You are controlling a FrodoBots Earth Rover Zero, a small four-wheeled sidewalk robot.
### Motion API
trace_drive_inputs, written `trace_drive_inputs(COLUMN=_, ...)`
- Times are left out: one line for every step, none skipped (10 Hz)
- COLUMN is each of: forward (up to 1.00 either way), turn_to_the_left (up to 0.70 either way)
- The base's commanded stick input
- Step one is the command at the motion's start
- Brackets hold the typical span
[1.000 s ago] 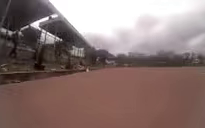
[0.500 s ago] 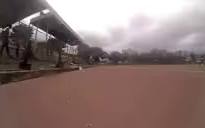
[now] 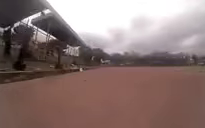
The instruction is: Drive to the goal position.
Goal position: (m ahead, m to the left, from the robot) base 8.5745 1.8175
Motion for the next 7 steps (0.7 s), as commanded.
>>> trace_drive_inputs(forward=1.0, turn_to_the_left=0.0)
trace_drive_inputs(forward=1.0, turn_to_the_left=0.0)
trace_drive_inputs(forward=1.0, turn_to_the_left=0.0)
trace_drive_inputs(forward=1.0, turn_to_the_left=0.0)
trace_drive_inputs(forward=1.0, turn_to_the_left=0.0)
trace_drive_inputs(forward=1.0, turn_to_the_left=0.0)
trace_drive_inputs(forward=1.0, turn_to_the_left=0.0)
